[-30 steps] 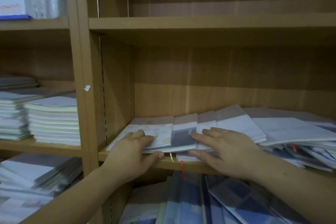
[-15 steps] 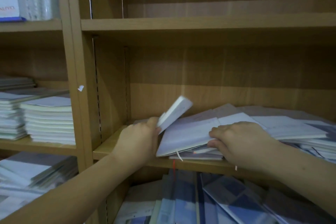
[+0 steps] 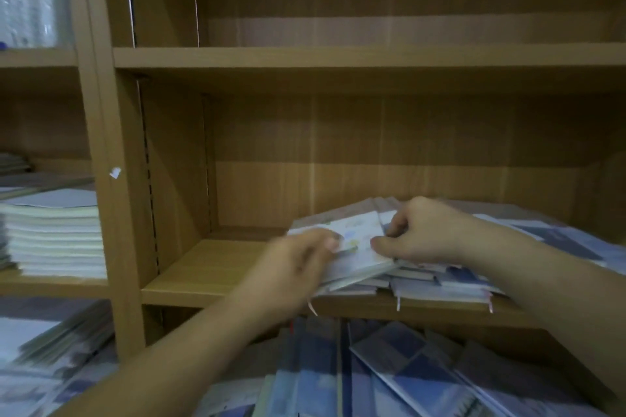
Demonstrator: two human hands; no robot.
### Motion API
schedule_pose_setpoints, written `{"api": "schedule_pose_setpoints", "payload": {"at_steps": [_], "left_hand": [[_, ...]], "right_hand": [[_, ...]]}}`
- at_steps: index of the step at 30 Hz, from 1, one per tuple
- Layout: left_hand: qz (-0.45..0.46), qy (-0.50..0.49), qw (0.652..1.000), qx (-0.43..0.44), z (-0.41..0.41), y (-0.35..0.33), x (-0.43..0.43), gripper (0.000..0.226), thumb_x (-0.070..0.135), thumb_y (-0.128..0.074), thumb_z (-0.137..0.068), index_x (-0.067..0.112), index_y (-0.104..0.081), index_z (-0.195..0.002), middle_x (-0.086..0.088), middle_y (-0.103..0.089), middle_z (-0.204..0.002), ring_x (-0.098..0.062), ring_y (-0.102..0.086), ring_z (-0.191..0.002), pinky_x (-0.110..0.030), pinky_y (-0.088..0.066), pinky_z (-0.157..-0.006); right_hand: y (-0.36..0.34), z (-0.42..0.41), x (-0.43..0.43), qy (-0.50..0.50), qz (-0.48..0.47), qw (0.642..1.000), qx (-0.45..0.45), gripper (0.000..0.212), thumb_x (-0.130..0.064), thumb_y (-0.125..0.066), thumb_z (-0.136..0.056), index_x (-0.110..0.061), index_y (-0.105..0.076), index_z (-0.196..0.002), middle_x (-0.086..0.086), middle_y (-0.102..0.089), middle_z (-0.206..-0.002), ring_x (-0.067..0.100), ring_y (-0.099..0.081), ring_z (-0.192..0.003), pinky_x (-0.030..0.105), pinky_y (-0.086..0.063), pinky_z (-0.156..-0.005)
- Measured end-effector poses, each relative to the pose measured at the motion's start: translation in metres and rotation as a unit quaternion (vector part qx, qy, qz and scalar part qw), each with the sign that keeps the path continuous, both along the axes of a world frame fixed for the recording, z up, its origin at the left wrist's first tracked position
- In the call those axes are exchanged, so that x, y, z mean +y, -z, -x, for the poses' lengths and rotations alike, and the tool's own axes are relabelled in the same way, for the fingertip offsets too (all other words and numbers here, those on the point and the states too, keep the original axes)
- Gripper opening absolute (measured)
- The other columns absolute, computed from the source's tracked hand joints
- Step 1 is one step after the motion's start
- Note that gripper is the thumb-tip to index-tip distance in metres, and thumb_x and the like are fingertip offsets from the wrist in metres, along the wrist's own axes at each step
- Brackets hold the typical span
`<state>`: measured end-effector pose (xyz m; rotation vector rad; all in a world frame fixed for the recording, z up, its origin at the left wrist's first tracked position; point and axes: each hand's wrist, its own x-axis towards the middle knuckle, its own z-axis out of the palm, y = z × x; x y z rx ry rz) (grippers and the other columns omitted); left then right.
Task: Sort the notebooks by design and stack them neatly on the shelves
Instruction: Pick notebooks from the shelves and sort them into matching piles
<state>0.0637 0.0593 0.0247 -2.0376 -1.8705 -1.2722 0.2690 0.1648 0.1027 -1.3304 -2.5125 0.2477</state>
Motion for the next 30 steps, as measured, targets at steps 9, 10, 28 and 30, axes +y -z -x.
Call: {"api": "schedule_pose_setpoints", "payload": {"at_steps": [9,10,28,30], "left_hand": [[0.223,-0.070,0.876,-0.421,0.021,0.017,-0.028,0.027,0.040,-0.048,-0.106,0.015,-0.058,-0.112,-0.015,-0.076,-0.075,-0.030,-0.076,-0.069,-0.041,-0.065,-0.065],[0.200,-0.064,0.859,-0.467,0.016,0.019,-0.025,0.025,0.035,-0.048,-0.107,0.012,-0.057,-0.114,-0.017,-0.077,-0.077,-0.033,-0.077,-0.072,-0.041,-0.065,-0.065],[0.210,0.043,0.780,-0.588,0.009,0.004,-0.063,0.031,0.014,-0.075,-0.085,0.003,-0.070,-0.114,-0.014,-0.078,-0.097,-0.023,-0.077,-0.076,-0.035,-0.059,-0.065],[0.200,0.058,0.776,-0.595,0.005,0.000,-0.061,0.033,0.012,-0.073,-0.088,0.002,-0.067,-0.119,-0.014,-0.078,-0.102,-0.026,-0.077,-0.087,-0.036,-0.060,-0.075]], "right_hand": [[0.011,0.004,-0.011,0.013,-0.065,0.998,-0.001,0.038,-0.070,-0.061,-0.082,-0.034,-0.069,-0.089,-0.014,-0.067,-0.091,0.003,-0.058,-0.086,0.033,-0.056,-0.079],[0.012,0.005,-0.013,0.019,-0.068,0.997,-0.005,0.037,-0.068,-0.060,-0.083,-0.033,-0.070,-0.091,-0.012,-0.068,-0.092,0.004,-0.058,-0.085,0.034,-0.057,-0.080],[0.041,-0.027,-0.051,0.066,0.057,0.966,0.243,0.049,-0.049,-0.071,-0.085,-0.026,-0.063,-0.127,-0.011,-0.062,-0.107,0.010,-0.062,-0.092,0.028,-0.047,-0.079],[0.041,-0.025,-0.054,0.065,0.089,0.962,0.250,0.061,-0.050,-0.071,-0.087,-0.025,-0.055,-0.140,-0.008,-0.058,-0.118,0.014,-0.058,-0.106,0.027,-0.041,-0.088]]}}
